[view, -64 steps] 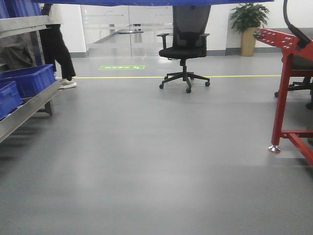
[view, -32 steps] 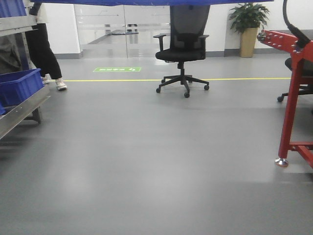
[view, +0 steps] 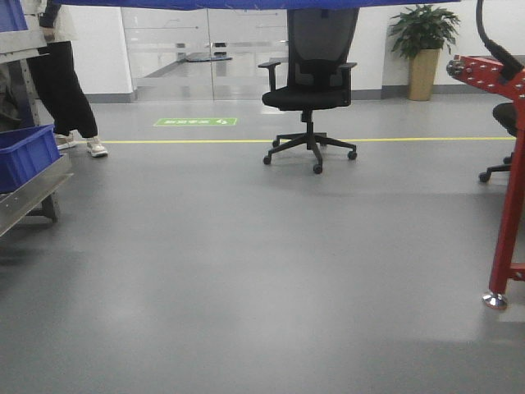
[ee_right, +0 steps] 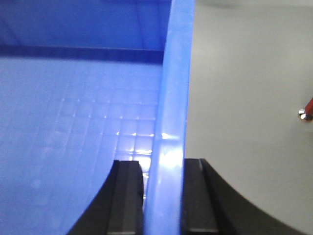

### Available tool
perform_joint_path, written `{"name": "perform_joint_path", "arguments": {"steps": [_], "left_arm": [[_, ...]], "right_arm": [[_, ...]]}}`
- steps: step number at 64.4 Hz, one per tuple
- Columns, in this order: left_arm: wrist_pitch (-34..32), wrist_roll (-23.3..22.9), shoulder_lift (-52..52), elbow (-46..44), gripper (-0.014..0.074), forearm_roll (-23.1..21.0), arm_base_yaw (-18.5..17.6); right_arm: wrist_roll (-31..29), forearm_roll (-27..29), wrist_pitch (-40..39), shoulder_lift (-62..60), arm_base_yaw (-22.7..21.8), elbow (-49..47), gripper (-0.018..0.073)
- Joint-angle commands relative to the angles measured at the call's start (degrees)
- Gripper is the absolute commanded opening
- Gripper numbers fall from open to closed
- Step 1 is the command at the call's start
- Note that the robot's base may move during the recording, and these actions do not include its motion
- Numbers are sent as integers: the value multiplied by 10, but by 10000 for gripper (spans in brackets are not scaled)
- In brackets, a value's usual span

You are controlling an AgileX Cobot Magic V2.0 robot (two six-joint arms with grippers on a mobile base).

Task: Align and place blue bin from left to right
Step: 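Drive the base across the floor carrying the blue bin, then turn the base toward the other shelf of blue bins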

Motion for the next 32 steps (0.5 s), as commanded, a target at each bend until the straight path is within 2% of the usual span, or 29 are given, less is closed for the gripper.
{"name": "perform_joint_path", "arguments": {"steps": [1,32], "left_arm": [[-47,6,-15,-10,-16,-18,-8],[-47,6,-15,-10,-16,-18,-8]], "right_arm": [[-12,12,-56,-16,2,-12,-79],[-12,12,-56,-16,2,-12,-79]]}}
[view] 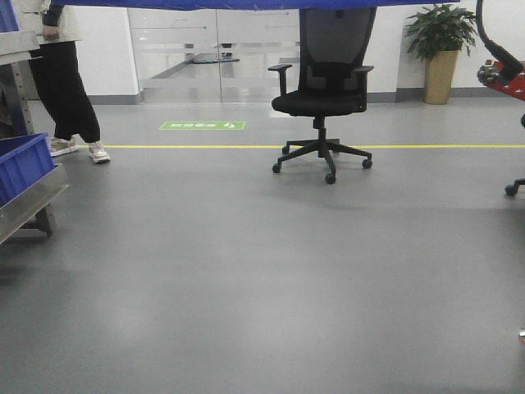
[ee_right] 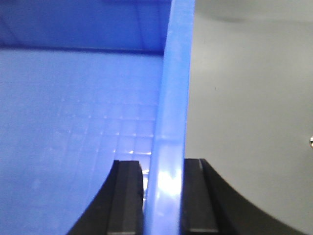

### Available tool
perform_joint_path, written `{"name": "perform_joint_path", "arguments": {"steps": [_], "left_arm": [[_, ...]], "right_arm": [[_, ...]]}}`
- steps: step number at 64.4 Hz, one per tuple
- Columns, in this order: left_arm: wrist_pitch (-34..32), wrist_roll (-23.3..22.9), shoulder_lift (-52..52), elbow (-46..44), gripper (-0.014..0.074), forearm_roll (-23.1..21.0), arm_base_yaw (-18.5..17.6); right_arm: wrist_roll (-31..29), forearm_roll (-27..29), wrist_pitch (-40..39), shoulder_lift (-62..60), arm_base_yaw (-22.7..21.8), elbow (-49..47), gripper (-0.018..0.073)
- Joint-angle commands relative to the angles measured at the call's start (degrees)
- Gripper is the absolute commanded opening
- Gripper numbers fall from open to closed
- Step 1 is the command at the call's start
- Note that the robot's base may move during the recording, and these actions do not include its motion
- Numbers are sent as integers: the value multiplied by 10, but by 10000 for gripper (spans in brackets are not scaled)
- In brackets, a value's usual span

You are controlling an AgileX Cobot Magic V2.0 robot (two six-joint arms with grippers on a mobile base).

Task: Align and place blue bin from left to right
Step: 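Turn the base toward the other shelf of blue bins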

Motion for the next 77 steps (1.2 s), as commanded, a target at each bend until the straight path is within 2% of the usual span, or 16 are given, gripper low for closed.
{"name": "perform_joint_path", "arguments": {"steps": [1,32,77], "left_arm": [[-47,6,-15,-10,-16,-18,-8],[-47,6,-15,-10,-16,-18,-8],[-47,6,-15,-10,-16,-18,-8]], "right_arm": [[-12,12,-56,-16,2,-12,-79],[-12,12,-105,-16,2,-12,-79],[-12,12,-105,-16,2,-12,-79]]}}
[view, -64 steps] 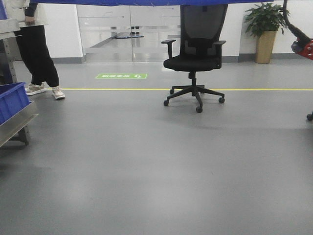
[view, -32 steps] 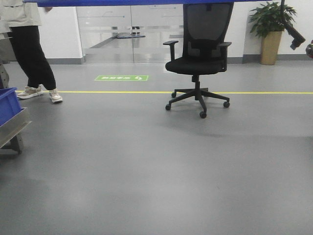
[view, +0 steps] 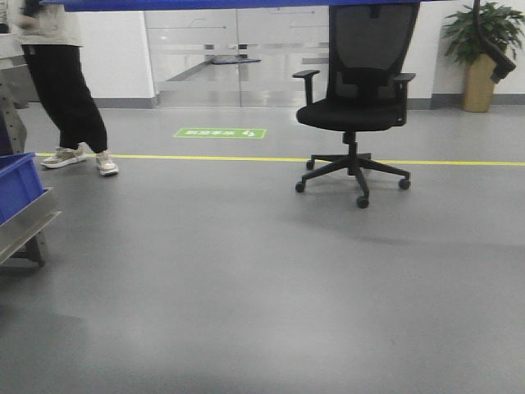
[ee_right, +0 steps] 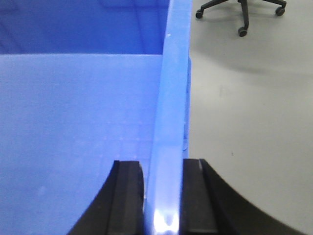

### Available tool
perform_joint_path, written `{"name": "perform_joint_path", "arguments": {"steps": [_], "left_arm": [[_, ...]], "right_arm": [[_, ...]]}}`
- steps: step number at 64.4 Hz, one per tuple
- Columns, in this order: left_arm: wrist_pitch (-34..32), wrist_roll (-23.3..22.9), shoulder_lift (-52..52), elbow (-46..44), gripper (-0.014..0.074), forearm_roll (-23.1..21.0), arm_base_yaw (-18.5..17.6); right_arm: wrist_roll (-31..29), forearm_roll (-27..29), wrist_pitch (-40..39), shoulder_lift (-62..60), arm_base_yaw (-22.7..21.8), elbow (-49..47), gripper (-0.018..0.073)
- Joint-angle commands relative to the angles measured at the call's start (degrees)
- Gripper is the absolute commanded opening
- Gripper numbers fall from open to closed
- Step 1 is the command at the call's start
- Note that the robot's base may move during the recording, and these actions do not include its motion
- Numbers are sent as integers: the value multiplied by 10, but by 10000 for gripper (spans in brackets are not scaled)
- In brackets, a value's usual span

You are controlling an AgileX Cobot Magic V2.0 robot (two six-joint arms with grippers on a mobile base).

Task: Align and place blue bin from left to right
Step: 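Turn the base toward the other shelf of blue bins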

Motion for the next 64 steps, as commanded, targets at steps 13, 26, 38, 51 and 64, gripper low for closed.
{"name": "perform_joint_path", "arguments": {"steps": [13,26,38,51,64], "left_arm": [[-47,7,-15,-10,-16,-21,-8],[-47,7,-15,-10,-16,-21,-8],[-47,7,-15,-10,-16,-21,-8],[-47,7,-15,-10,-16,-21,-8],[-47,7,-15,-10,-16,-21,-8]], "right_arm": [[-11,12,-75,-16,2,-12,-79],[-11,12,-75,-16,2,-12,-79],[-11,12,-75,-16,2,-12,-79],[-11,12,-75,-16,2,-12,-79],[-11,12,-75,-16,2,-12,-79]]}}
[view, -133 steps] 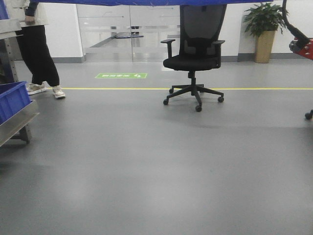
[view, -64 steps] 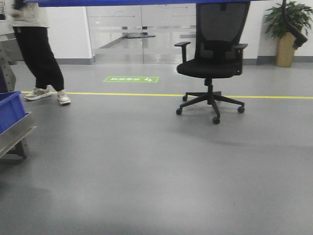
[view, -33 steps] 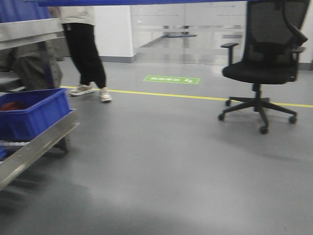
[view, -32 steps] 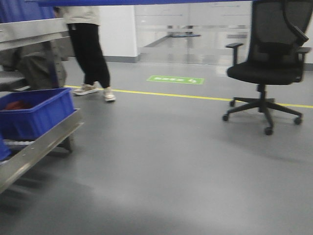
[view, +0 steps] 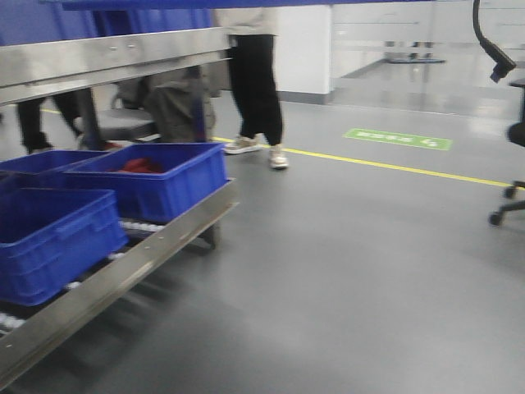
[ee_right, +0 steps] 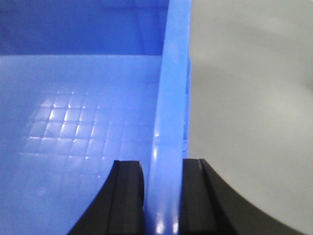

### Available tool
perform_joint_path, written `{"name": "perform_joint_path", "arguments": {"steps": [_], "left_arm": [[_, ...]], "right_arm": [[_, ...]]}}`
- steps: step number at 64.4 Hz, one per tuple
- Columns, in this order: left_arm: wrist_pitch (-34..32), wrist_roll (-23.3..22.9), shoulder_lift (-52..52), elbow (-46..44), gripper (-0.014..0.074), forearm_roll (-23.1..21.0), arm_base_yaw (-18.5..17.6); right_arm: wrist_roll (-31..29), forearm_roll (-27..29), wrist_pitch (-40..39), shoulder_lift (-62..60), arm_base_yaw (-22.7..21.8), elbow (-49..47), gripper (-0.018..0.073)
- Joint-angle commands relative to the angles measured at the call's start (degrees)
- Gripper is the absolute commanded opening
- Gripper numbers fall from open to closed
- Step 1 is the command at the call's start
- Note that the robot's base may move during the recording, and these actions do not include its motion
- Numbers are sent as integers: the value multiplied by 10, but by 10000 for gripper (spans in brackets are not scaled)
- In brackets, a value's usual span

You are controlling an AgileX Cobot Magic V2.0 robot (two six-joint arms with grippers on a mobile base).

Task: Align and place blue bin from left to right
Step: 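Turn the base toward the other shelf of blue bins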

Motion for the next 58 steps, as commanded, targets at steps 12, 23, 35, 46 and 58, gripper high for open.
{"name": "perform_joint_path", "arguments": {"steps": [12,23,35,46,58], "left_arm": [[-47,8,-15,-10,-16,-21,-8],[-47,8,-15,-10,-16,-21,-8],[-47,8,-15,-10,-16,-21,-8],[-47,8,-15,-10,-16,-21,-8],[-47,8,-15,-10,-16,-21,-8]], "right_arm": [[-11,12,-75,-16,3,-12,-79],[-11,12,-75,-16,3,-12,-79],[-11,12,-75,-16,3,-12,-79],[-11,12,-75,-16,3,-12,-79],[-11,12,-75,-16,3,-12,-79]]}}
